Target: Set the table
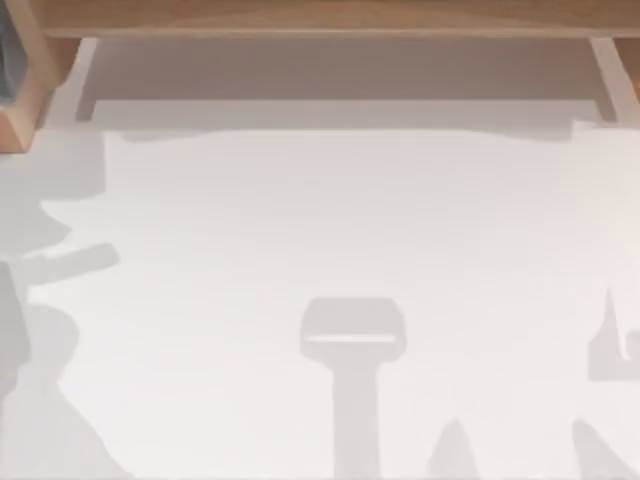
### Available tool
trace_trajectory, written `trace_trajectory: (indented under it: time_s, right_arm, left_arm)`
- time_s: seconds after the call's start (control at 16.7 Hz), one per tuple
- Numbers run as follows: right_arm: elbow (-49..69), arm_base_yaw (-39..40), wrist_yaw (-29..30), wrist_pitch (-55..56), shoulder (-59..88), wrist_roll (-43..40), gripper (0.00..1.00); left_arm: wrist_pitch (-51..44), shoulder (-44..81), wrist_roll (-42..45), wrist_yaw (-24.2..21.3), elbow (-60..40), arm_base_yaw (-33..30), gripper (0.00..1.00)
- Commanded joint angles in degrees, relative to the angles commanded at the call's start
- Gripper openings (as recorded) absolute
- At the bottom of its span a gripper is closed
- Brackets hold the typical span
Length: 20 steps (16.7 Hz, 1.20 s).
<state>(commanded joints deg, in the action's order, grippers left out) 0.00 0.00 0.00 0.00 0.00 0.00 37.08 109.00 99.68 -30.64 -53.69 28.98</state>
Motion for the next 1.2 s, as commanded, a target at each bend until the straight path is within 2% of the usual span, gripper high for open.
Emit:
trace_trajectory:
  time_s: [0.96,1.2]
  right_arm:
    - [0.0,0.0,0.0,0.0,0.0,0.0,1.0]
    - [0.0,0.0,0.0,0.0,0.0,0.0,1.0]
  left_arm:
    - [-0.68,5.22,-0.81,2.09,-6.33,-2.28,0.0]
    - [-0.68,5.22,-0.81,2.09,-6.33,-2.28,0.3]
